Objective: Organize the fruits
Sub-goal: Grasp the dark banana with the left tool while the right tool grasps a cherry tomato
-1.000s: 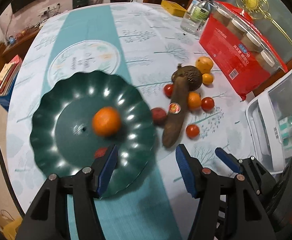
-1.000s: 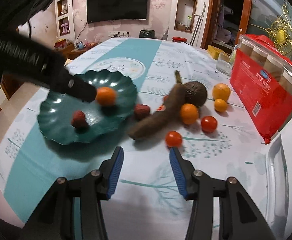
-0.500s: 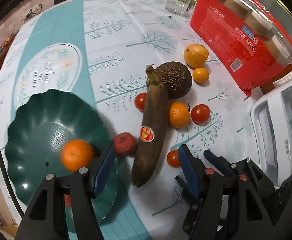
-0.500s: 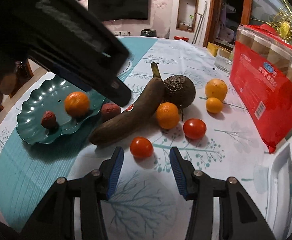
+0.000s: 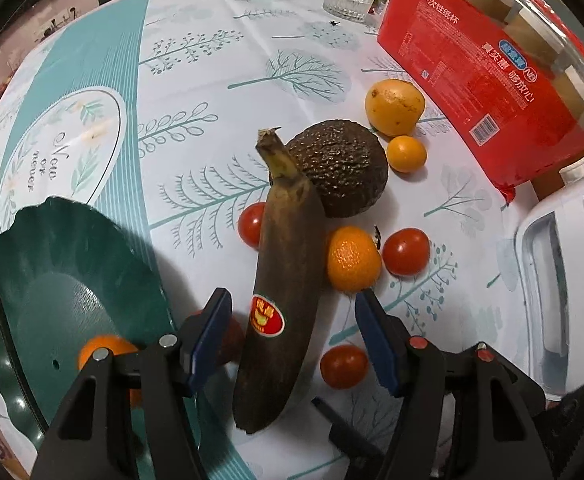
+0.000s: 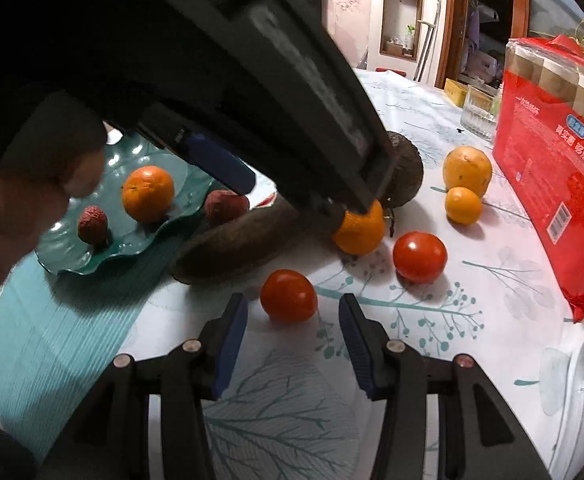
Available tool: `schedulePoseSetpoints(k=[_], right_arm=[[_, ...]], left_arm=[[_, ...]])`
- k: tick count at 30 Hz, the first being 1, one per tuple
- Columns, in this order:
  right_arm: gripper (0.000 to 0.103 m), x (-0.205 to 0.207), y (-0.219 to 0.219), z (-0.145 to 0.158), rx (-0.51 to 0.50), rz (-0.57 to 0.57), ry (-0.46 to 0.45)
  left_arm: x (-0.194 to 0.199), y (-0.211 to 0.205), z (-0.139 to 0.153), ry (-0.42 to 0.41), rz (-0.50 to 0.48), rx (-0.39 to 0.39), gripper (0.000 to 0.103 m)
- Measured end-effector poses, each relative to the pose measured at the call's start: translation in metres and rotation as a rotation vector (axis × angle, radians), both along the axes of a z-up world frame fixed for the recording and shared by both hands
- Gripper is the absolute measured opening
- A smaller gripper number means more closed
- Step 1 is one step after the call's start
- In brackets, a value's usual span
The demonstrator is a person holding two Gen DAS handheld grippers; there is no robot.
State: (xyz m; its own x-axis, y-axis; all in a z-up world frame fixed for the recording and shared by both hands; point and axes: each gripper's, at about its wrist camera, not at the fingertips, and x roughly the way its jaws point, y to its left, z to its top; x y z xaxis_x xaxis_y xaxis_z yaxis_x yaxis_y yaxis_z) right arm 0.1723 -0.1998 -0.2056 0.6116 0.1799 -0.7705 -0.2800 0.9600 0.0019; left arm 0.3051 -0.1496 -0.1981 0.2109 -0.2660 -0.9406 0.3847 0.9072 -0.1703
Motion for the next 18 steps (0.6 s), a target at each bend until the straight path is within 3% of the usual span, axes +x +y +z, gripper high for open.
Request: schedulePoseSetpoints(k=[8, 13, 18], right_arm=[[0.037, 0.003, 0.011, -0.005, -0.016, 0.029, 0.029], [0.030, 0.008, 0.005, -0.004, 0.018, 0.007, 0.039], [0.030, 0.010, 0.003, -0.004, 0.019, 0.015, 0.039]], left_arm=[[0.001, -0.006, -0.001, -0.054, -0.031, -0.042, 0.057], [0.004, 0.002, -0.001, -0.037, -0.020, -0.069, 0.051], [0.003, 0.005, -0.003, -0.032, -0.038, -0.028, 0.046]])
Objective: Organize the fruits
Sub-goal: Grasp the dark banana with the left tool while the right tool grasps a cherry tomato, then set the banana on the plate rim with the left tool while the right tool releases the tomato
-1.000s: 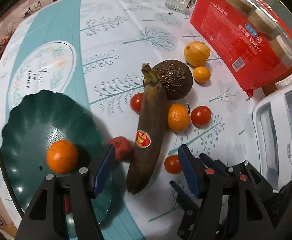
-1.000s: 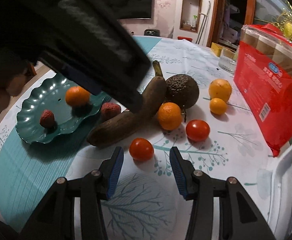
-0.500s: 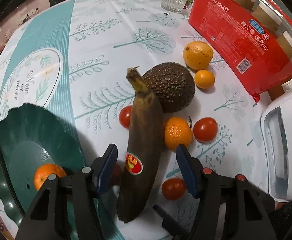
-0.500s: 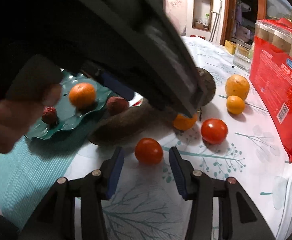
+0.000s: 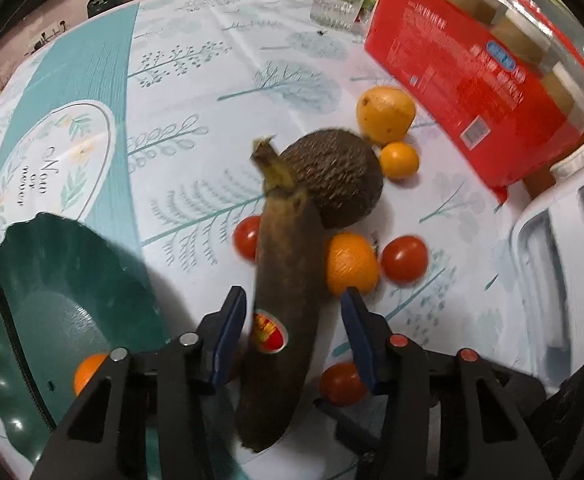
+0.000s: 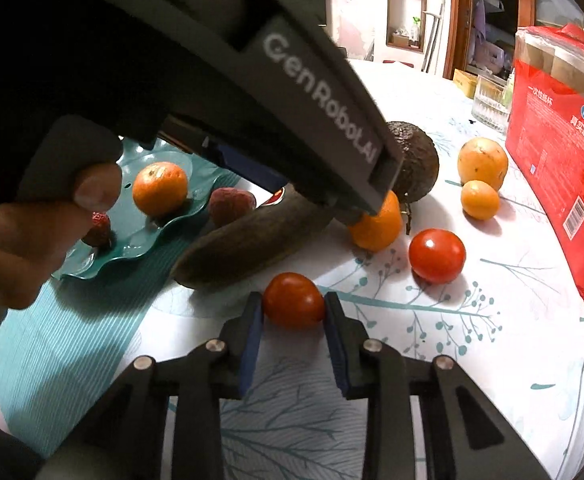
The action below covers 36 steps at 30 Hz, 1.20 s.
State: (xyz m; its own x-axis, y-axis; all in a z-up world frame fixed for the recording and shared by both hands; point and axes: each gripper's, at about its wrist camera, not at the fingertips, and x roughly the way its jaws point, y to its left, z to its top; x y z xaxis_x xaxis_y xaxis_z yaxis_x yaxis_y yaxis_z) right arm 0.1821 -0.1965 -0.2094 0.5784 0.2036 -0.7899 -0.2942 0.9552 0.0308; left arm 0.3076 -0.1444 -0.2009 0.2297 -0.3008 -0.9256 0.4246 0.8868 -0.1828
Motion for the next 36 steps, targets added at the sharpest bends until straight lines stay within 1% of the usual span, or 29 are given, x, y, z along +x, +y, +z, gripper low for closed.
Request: schedulePoseSetpoints(k=[1, 3, 6, 8, 12, 17, 21, 24, 27, 36], right_arm=[[0.030, 0.000, 0.000, 0.000, -0.001, 0.002, -0.001], [0.030, 0.000, 0.000, 0.000, -0.001, 0.002, 0.000], [0.030, 0.000, 0.000, 0.000, -0.003, 0.003, 0.001], [0.030, -0.004, 0.002, 0.000, -0.008, 0.004, 0.002], [0.030, -0.004, 0.003, 0.000, -0.019, 0.005, 0.010], [0.029, -0.002, 0.002, 0.001, -0.016, 0.002, 0.024], [0.029, -0.002, 0.001, 0.003, -0.017, -0.003, 0.023], [0.029, -0.004, -0.001, 0.006, -0.018, -0.012, 0.025], [0.028, -0.006, -0.004, 0.010, -0.015, -0.027, 0.025], [0.028, -0.018, 0.003, 0.040, -0.035, -0.057, -0.037]], left_arm=[[0.000, 0.002, -0.001, 0.000, 0.004, 0.013, 0.045], [0.000, 0.005, -0.002, 0.003, 0.003, 0.003, 0.043], [0.001, 0.001, -0.005, 0.002, -0.013, 0.012, 0.041], [0.001, -0.005, -0.012, 0.010, -0.030, 0.035, 0.037], [0.000, -0.012, -0.016, 0.002, -0.033, 0.073, 0.035], [0.001, -0.011, -0.016, 0.004, -0.029, 0.073, 0.034], [-0.002, -0.010, -0.013, 0.010, -0.028, 0.059, 0.034], [-0.007, -0.008, -0.006, 0.001, -0.023, 0.048, 0.034], [-0.011, -0.003, 0.006, -0.019, -0.013, 0.031, 0.034], [-0.026, 0.027, 0.054, -0.092, 0.033, -0.017, 0.034]])
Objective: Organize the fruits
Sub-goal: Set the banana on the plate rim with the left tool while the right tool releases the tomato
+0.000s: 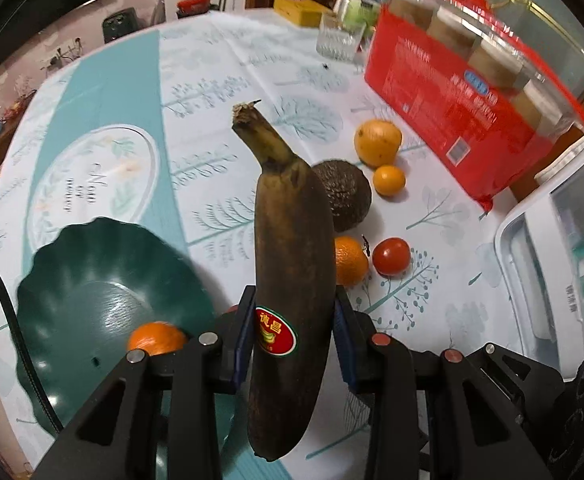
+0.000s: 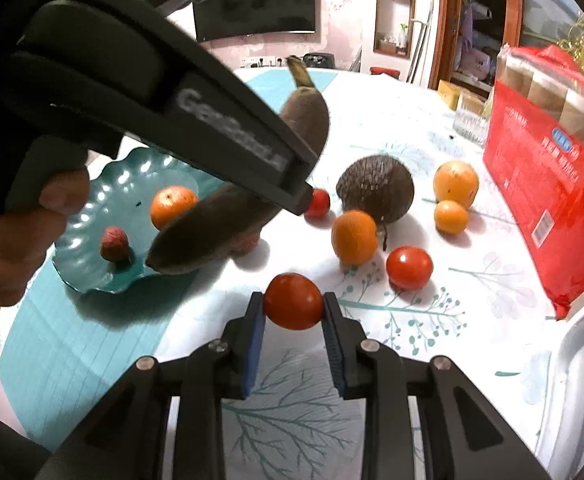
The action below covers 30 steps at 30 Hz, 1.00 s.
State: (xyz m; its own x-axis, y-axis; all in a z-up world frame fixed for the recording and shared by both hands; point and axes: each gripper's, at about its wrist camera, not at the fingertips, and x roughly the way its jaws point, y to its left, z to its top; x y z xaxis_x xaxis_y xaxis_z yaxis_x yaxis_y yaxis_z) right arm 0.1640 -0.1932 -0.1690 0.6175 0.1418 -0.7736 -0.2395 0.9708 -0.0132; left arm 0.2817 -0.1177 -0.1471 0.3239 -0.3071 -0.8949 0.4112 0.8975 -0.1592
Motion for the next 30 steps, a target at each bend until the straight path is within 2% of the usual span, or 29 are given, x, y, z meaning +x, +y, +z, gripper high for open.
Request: schedulePoseSetpoints(k=[8, 17, 25, 30], right_arm=[[0.028, -0.015, 0.033, 0.023, -0.013, 0.003, -0.046], [0.028, -0.020, 0.085, 0.029, 0.019, 0.000, -0.037], [0.028, -0.012, 0.129, 0.018, 0.067, -0.001, 0.010], [0.028, -0.005, 0.155, 0.007, 0.069, -0.001, 0.056]], left_arm=[[-0.013, 0.043, 0.025, -0.042, 0.040, -0.018, 0.034], [-0.021, 0.108, 0.040, -0.064, 0.074, -0.029, 0.034], [-0.018, 0.172, 0.031, -0.056, 0.119, -0.025, 0.034], [-0.011, 0.210, 0.011, -0.017, 0.145, -0.018, 0.034]])
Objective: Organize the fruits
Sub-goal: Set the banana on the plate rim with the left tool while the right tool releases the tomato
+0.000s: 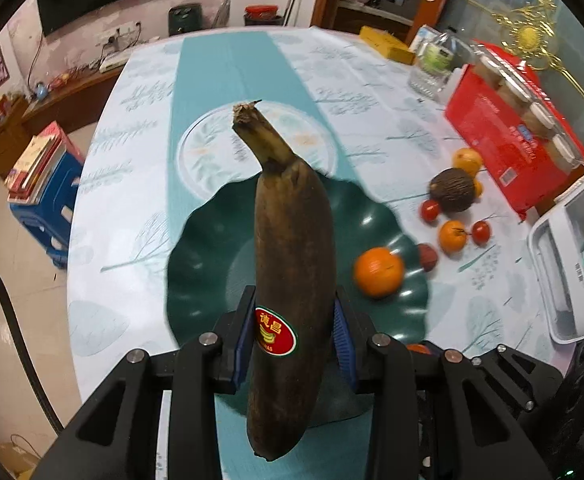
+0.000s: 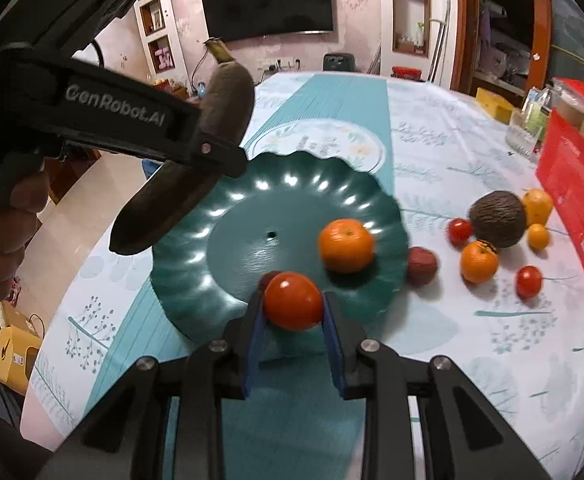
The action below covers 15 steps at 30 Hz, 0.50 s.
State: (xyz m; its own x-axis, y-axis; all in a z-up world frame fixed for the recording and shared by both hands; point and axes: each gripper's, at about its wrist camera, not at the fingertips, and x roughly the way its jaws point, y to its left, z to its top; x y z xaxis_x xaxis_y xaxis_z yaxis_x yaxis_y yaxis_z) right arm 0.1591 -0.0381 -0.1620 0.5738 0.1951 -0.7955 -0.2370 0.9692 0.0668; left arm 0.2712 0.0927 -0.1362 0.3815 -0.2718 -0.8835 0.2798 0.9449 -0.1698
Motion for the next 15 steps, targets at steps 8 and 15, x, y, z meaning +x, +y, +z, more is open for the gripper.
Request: schedulePoseSetpoints(k=[8, 15], right_arm=[[0.028, 0.002, 0.032, -0.011, -0.013, 0.034, 0.052], [0.029, 0.003, 0.046, -0.015, -0.025, 0.050, 0.081]], left_arm=[[0.009, 0.031, -0.038, 0.073, 0.018, -0.001, 0.034], [0.010, 0.030, -0.046, 0.086, 0.012, -0.007, 0.036]])
